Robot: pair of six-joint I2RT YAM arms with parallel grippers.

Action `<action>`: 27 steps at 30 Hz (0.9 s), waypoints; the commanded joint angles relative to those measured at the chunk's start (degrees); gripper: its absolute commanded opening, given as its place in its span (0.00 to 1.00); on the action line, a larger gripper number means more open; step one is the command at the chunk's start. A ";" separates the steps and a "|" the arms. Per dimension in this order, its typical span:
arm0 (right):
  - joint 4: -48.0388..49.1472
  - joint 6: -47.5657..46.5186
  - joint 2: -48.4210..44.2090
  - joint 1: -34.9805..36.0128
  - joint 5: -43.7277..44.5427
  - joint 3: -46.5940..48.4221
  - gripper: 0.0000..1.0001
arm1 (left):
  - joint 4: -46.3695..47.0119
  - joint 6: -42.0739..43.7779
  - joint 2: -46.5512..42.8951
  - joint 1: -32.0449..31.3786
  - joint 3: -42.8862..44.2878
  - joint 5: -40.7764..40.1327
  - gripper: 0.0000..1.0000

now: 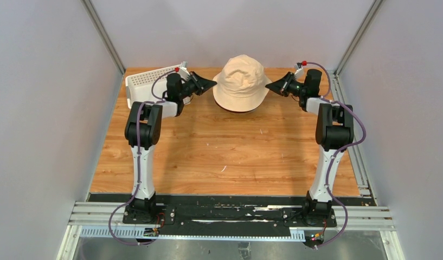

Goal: Stack the hats

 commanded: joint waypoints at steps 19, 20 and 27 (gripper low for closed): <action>-5.93 -3.85 -2.48 -0.64 3.38 -2.23 0.32 | -18.46 10.04 0.46 3.13 0.66 -4.15 0.26; -6.50 -4.72 -4.02 -0.73 4.12 -3.14 0.39 | -20.39 11.49 -0.62 3.21 0.83 -4.90 0.31; -19.76 -15.79 -14.92 -1.68 11.67 -5.25 0.58 | -39.95 25.80 -11.46 3.32 3.44 -15.10 0.48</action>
